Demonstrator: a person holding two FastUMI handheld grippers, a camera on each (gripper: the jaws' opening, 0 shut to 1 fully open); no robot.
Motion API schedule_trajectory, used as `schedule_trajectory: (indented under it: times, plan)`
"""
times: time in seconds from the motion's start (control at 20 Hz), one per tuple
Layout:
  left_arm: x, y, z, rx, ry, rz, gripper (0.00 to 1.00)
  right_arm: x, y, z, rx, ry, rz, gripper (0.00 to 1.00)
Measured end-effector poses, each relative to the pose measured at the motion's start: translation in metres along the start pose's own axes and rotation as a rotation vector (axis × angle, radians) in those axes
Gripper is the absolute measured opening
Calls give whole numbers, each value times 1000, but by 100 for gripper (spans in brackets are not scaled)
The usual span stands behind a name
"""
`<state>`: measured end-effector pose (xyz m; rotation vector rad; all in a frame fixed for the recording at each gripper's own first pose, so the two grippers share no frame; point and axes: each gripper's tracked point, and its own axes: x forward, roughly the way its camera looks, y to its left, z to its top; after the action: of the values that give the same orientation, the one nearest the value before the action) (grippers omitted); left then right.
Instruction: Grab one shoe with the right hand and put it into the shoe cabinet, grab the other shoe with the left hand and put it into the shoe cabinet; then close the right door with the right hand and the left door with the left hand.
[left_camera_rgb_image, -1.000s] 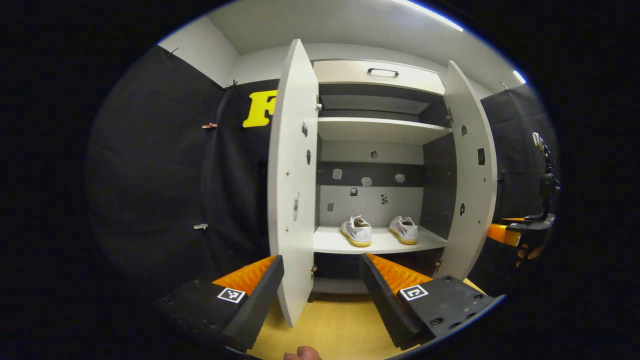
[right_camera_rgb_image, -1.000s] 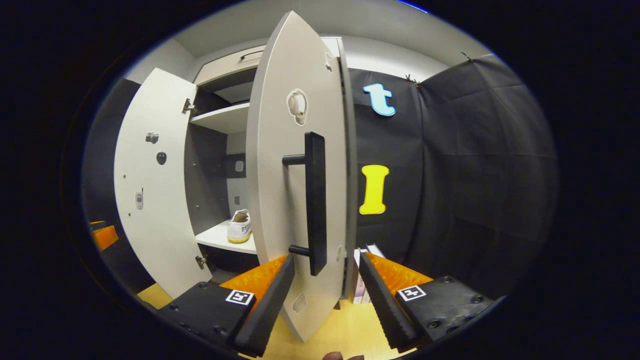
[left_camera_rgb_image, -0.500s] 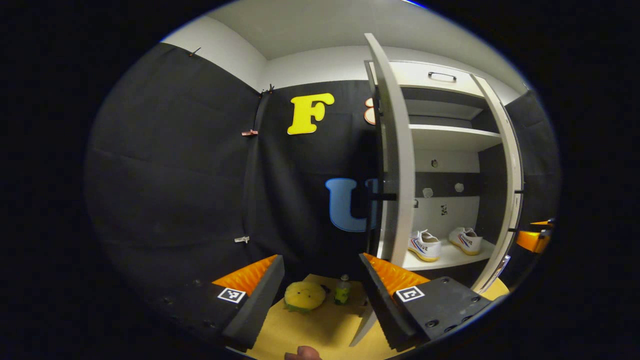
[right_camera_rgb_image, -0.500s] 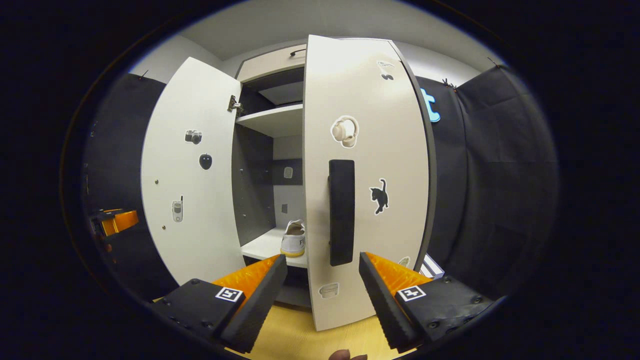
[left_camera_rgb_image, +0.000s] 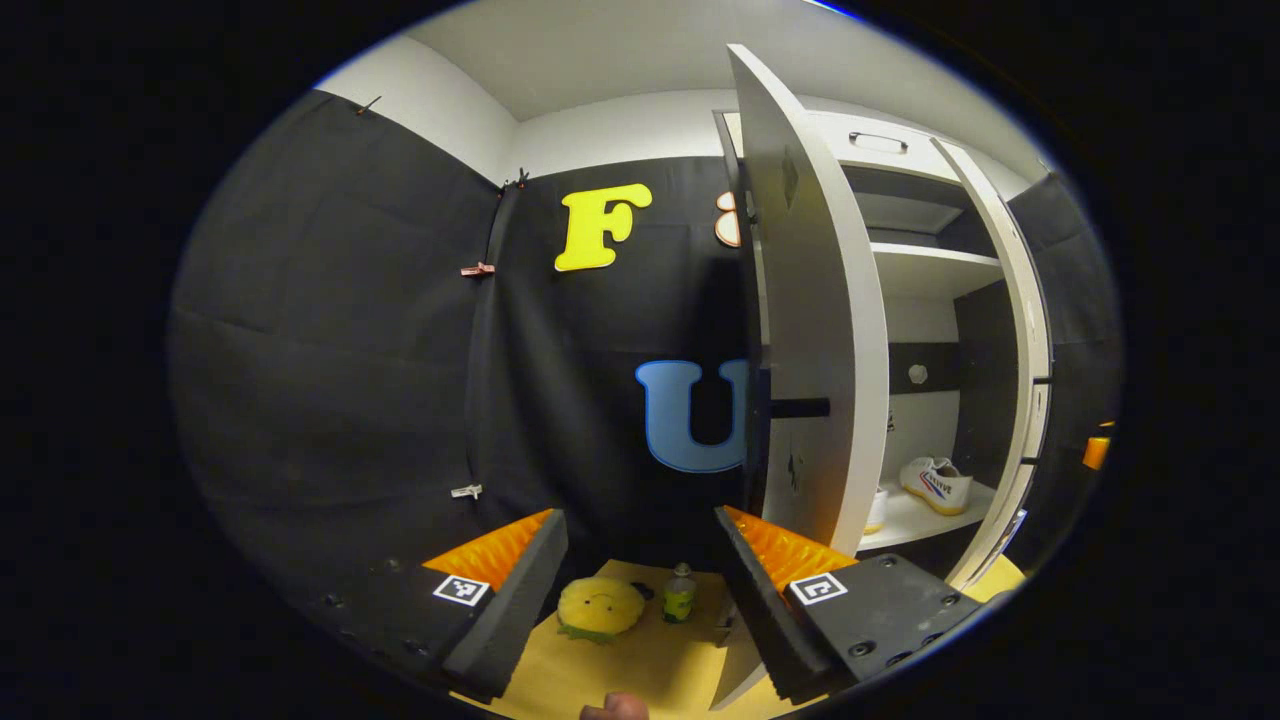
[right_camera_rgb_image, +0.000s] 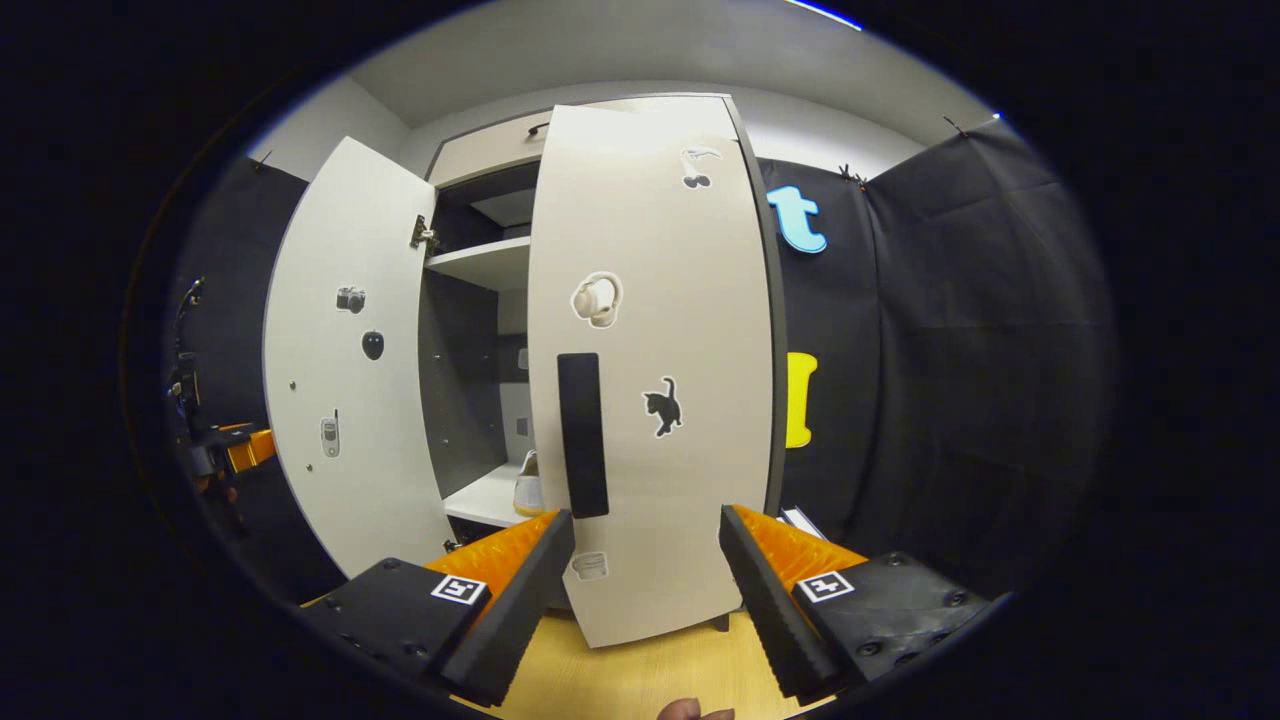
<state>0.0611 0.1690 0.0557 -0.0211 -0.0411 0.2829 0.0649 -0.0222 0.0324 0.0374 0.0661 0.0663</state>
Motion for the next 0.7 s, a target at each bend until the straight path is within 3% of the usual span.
schedule_trajectory:
  times: [0.7]
  plan:
    - [-33, -157, 4, -48, 25, -261, 94, -6, -22, 2, 35, 29, 18, 98]
